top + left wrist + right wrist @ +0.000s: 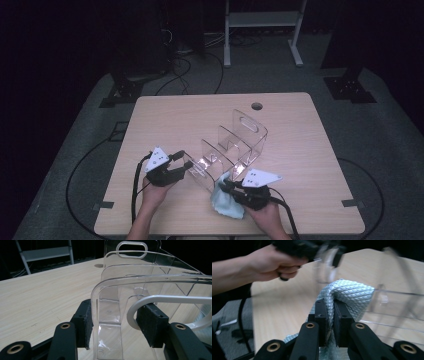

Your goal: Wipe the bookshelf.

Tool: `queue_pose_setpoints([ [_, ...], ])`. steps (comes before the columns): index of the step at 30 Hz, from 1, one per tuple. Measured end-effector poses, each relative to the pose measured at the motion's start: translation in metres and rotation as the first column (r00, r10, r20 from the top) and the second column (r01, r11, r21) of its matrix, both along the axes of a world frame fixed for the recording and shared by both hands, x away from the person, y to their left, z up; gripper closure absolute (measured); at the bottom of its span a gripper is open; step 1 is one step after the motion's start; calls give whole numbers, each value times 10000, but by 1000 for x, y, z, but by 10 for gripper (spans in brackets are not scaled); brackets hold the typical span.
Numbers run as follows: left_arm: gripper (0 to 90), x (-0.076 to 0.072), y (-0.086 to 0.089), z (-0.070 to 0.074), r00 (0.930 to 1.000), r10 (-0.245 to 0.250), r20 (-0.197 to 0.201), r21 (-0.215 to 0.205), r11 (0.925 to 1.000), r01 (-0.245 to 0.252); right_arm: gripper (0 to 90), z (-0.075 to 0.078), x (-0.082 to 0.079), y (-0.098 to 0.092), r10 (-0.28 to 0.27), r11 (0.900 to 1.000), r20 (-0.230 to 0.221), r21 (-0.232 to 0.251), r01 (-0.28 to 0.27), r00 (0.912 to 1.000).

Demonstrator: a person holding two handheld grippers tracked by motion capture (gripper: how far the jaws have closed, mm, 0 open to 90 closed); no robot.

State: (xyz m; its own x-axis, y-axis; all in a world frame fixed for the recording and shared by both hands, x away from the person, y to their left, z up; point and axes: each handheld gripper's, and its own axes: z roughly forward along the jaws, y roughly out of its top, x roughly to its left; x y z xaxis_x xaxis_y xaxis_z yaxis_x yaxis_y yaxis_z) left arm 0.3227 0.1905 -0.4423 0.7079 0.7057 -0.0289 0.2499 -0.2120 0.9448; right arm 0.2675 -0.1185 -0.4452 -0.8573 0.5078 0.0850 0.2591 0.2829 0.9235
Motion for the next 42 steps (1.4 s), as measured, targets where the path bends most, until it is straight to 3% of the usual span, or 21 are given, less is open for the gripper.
queue_pose_setpoints([
  [2,473,0,-1,0,10000,8,8,-13,10000,-8,824,2,5,-9,-427,9991,47,73,427,9991],
  [5,473,0,-1,0,10000,12,16,28,10000,-12,824,3,4,-9,-501,9987,90,88,501,9987],
  [10,473,0,0,0,10000,5,6,0,10000,-5,824,0,-9,11,300,9996,182,-12,-299,9994],
  [13,472,0,0,0,10000,-15,6,17,10000,15,824,2,-6,9,331,9993,209,-185,-327,9992],
  [15,472,0,1,0,10000,-62,23,42,10000,62,825,3,-1,1,31,10000,185,-68,-30,9998],
  [18,472,0,1,0,10000,-83,10,27,10000,83,824,-1,7,-13,-801,9963,351,-295,812,9962],
  [22,473,1,1,0,9999,-105,3,16,9999,105,824,-14,16,-28,-1436,9887,-10,-436,1434,9896],
  [29,473,1,1,0,10000,-90,29,7,10000,90,824,-30,24,-22,-1533,9845,-216,-901,1507,9880],
  [34,473,1,1,0,9999,-109,19,24,9999,109,824,-49,29,-22,-1580,9802,-884,-1342,1454,9835],
  [39,473,1,1,0,10000,-87,15,5,10000,87,824,-33,28,-26,-1681,9828,-486,-859,1635,9846],
  [42,473,0,0,0,10000,-53,25,-1,10000,53,824,-36,30,-25,-1742,9814,-620,-924,1682,9828],
])
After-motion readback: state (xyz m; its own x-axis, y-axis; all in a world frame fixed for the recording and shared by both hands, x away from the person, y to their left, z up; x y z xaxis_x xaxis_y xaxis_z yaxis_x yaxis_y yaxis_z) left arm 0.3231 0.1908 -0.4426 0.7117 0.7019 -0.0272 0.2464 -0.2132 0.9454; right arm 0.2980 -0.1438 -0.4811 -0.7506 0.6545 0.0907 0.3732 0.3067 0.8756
